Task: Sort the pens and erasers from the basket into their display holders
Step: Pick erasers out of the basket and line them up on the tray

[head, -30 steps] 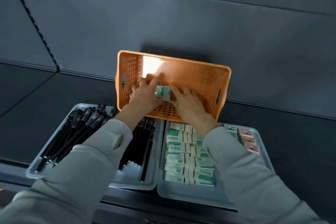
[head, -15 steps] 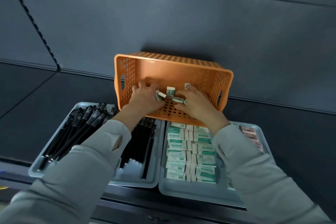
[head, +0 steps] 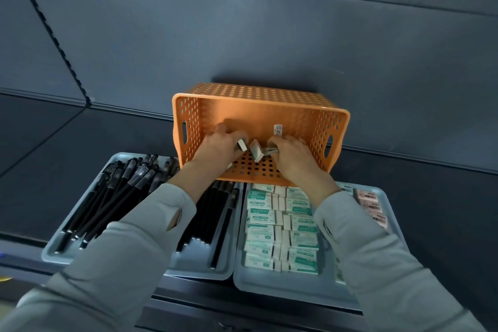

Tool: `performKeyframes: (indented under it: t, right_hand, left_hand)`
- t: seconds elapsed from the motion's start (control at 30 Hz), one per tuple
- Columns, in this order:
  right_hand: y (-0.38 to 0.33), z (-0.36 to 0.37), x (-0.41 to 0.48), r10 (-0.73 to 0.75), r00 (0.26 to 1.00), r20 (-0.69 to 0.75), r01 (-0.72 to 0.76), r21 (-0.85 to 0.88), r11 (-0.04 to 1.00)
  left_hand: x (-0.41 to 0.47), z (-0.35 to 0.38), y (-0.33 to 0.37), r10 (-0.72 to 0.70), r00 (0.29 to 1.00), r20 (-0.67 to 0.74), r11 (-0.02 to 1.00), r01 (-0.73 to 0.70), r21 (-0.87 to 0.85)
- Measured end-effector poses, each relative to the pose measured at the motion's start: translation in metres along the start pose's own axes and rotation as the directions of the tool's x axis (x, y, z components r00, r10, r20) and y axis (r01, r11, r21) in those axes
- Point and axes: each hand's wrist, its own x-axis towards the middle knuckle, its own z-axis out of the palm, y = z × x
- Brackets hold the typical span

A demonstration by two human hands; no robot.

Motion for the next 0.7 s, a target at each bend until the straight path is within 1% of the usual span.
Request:
performKeyframes:
  t: [0.07,0.1,0.13,0.17,0.2,0.27,0.3,0.33,0.37,0.4,0.43,0.47,0.5,0.53,0.57,0.6,0.63,0.67,0.7]
  right_hand:
    - [0.000,-0.001,0.000,0.011,1.000,0.018,-0.011,0.020,1.000]
    - [-0.001,-0.002,0.000,0.019,1.000,0.020,-0.020,0.048,0.999]
    - [-0.001,-0.002,0.000,0.033,0.999,0.011,-0.033,0.088,0.996]
    - [-0.002,-0.003,0.001,0.051,0.999,-0.008,-0.049,0.133,0.990]
    - [-0.004,-0.002,0.002,0.065,0.998,-0.025,-0.060,0.172,0.983]
    - [-0.010,-0.002,0.002,0.054,0.998,-0.031,-0.046,0.200,0.979]
    - [-0.014,-0.001,0.001,0.034,0.999,-0.012,-0.031,0.188,0.982]
    - [-0.017,-0.001,0.000,0.014,1.000,0.013,-0.016,0.162,0.987]
    - [-0.019,0.000,-0.001,0.001,1.000,0.031,-0.005,0.132,0.991]
    - [-0.020,0.000,-0.001,-0.010,0.999,0.034,0.006,0.107,0.994]
    - [-0.021,0.000,-0.001,-0.017,1.000,0.024,0.015,0.095,0.995]
    - [-0.021,-0.001,-0.001,-0.021,1.000,0.007,0.020,0.096,0.995]
    - [-0.021,-0.003,-0.002,-0.025,1.000,-0.010,0.026,0.102,0.994]
    - [-0.022,-0.004,-0.003,-0.032,0.999,-0.025,0.034,0.104,0.994]
    - [-0.022,-0.005,-0.004,-0.040,0.999,-0.035,0.043,0.100,0.994]
    - [-0.021,-0.006,-0.005,-0.045,0.998,-0.039,0.049,0.091,0.995]
    - [-0.021,-0.006,-0.005,-0.044,0.998,-0.036,0.047,0.082,0.996]
    - [-0.020,-0.007,-0.006,-0.033,0.999,-0.022,0.035,0.072,0.997]
    - [-0.019,-0.008,-0.006,-0.018,1.000,-0.004,0.018,0.061,0.998]
  left_hand:
    - [0.000,-0.003,-0.002,-0.069,0.996,-0.048,0.987,0.062,-0.150]
    - [-0.001,-0.005,-0.002,-0.117,0.991,-0.070,0.964,0.096,-0.249]
    - [-0.002,-0.008,-0.001,-0.174,0.981,-0.085,0.919,0.131,-0.371]
    - [-0.002,-0.011,0.002,-0.246,0.966,-0.079,0.840,0.172,-0.514]
    - [-0.003,-0.015,0.005,-0.326,0.944,-0.054,0.721,0.211,-0.660]
    - [-0.004,-0.021,0.011,-0.467,0.882,0.061,0.406,0.275,-0.872]
    - [-0.005,-0.023,0.013,-0.496,0.855,0.150,0.229,0.296,-0.927]
    - [-0.006,-0.024,0.014,-0.494,0.835,0.243,0.055,0.309,-0.950]
    - [-0.008,-0.026,0.014,-0.475,0.818,0.325,-0.095,0.320,-0.943]
    - [-0.010,-0.027,0.013,-0.449,0.803,0.391,-0.212,0.329,-0.920]
    - [-0.011,-0.027,0.012,-0.428,0.792,0.436,-0.294,0.334,-0.896]
    - [-0.012,-0.027,0.011,-0.416,0.784,0.460,-0.340,0.335,-0.879]
    - [-0.013,-0.027,0.011,-0.412,0.780,0.471,-0.356,0.338,-0.871]
    - [-0.014,-0.028,0.011,-0.412,0.781,0.470,-0.341,0.346,-0.874]
    - [-0.015,-0.028,0.014,-0.417,0.787,0.455,-0.296,0.356,-0.886]
    - [-0.015,-0.028,0.017,-0.432,0.793,0.429,-0.225,0.366,-0.903]
    - [-0.015,-0.028,0.020,-0.452,0.800,0.394,-0.131,0.377,-0.917]
    - [-0.015,-0.027,0.021,-0.477,0.806,0.350,-0.014,0.392,-0.920]
    - [-0.015,-0.026,0.021,-0.499,0.817,0.288,0.142,0.405,-0.903]
